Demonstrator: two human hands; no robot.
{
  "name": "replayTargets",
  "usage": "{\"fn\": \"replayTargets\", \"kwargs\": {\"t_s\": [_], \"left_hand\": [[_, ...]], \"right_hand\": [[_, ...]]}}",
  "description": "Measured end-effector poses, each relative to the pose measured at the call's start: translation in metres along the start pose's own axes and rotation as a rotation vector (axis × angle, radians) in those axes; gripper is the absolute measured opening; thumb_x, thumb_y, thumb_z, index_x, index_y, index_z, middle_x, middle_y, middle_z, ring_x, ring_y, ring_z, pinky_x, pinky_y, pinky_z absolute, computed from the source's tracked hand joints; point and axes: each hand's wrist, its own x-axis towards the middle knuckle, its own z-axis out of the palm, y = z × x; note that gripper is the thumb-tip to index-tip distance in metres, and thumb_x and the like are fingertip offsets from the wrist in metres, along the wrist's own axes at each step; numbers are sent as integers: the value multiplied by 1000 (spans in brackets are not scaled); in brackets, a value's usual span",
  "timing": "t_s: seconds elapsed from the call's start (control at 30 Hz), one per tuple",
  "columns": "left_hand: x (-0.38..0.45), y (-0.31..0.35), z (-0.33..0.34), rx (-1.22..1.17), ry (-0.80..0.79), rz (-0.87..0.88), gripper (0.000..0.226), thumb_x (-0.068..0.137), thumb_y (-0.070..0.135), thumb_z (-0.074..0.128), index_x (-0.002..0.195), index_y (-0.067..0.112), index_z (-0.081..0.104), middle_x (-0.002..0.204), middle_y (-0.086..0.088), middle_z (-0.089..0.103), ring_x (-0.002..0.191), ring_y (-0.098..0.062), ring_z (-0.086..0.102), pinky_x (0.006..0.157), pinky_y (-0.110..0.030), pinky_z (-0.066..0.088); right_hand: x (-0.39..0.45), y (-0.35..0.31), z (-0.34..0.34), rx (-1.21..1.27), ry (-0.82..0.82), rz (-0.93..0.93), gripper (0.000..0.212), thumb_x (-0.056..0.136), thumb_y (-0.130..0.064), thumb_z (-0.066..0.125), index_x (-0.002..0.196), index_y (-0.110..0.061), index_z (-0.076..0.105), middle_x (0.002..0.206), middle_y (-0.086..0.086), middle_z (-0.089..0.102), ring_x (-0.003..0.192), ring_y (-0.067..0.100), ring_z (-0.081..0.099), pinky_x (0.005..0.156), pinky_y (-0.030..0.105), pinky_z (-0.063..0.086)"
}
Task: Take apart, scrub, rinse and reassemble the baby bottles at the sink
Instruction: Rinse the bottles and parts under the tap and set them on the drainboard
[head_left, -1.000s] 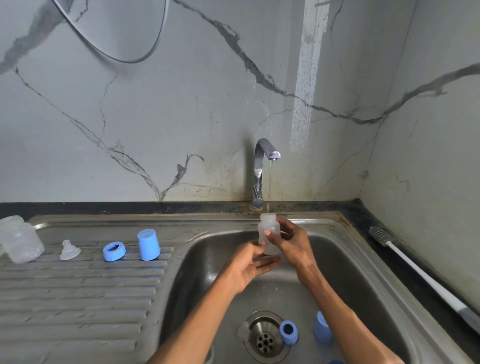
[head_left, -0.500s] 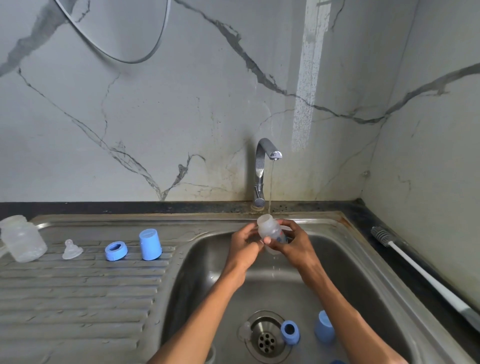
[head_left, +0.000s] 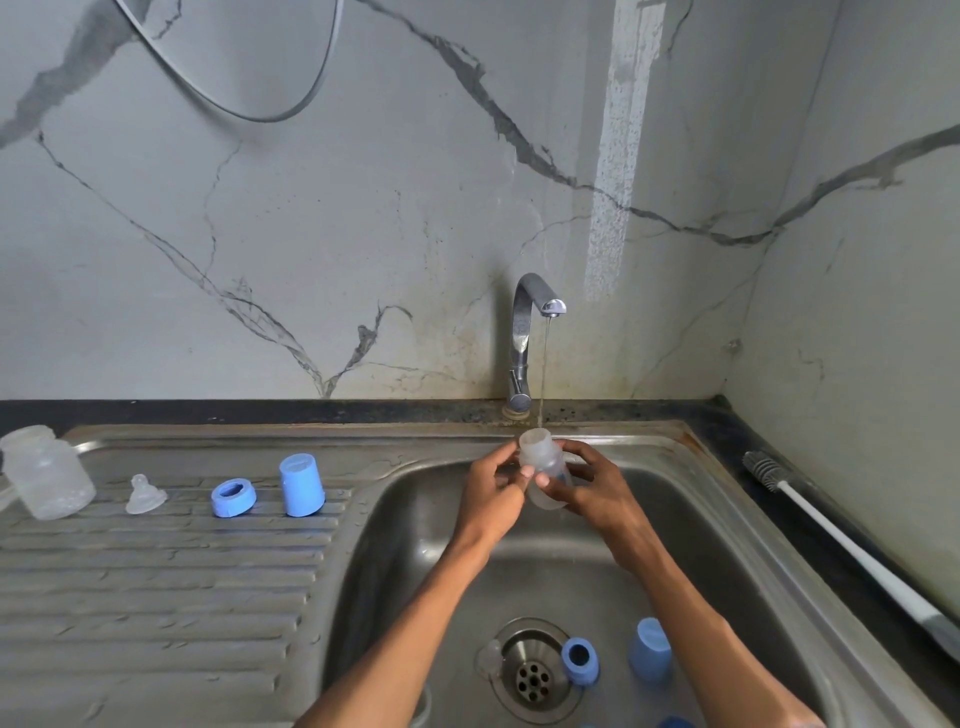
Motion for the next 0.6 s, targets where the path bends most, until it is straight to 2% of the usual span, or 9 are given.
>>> {"fn": "replayTargets", "kwargs": {"t_s": [0.13, 0.3, 0.37, 0.43, 0.5, 0.6], "left_hand": [[3, -3, 0, 15, -13, -12, 54, 96, 7, 62, 144, 26, 50, 115, 4, 72, 93, 3, 69, 94, -37, 56], [5, -5, 0, 44, 0, 42, 57, 94, 5, 63, 143, 32, 51, 118, 7, 70, 100, -5, 69, 89, -31, 56], [5, -6, 1, 9, 40, 19, 44, 95, 5, 63, 133, 28, 61, 110, 7, 71, 93, -5, 71, 84, -33, 59], [5, -7, -1, -41, 102, -15, 26, 93, 5, 66, 109, 25, 70, 96, 2, 74, 87, -18, 73, 79, -38, 61], [6, -10, -4, -50, 149, -38, 11, 89, 7, 71, 93, 18, 72, 86, -5, 76, 82, -27, 73, 79, -42, 62], [8, -10, -5, -116, 167, -115, 4, 91, 10, 70, 94, 8, 72, 88, -12, 76, 80, -29, 74, 78, -37, 62]], "right_hand": [[1, 2, 0, 65, -29, 53, 49, 83, -28, 80, 128, -24, 59, 123, 9, 64, 107, 24, 65, 81, 34, 60], [2, 0, 1, 27, -27, 45, 49, 85, -48, 71, 128, -26, 62, 117, 3, 69, 101, 18, 68, 74, 29, 59], [2, 0, 1, 8, 7, 43, 51, 85, -58, 66, 125, -26, 64, 112, 2, 70, 98, 18, 68, 70, 27, 57], [3, 1, 0, 34, 27, 42, 51, 85, -59, 65, 122, -24, 65, 113, 3, 68, 99, 19, 67, 70, 25, 55], [3, 1, -1, 86, 20, 35, 48, 84, -54, 69, 121, -23, 65, 114, 4, 68, 101, 20, 67, 73, 25, 56], [5, 1, -3, 198, 16, 32, 39, 83, -34, 77, 119, -21, 66, 116, 8, 69, 104, 24, 67, 76, 27, 55]]}}
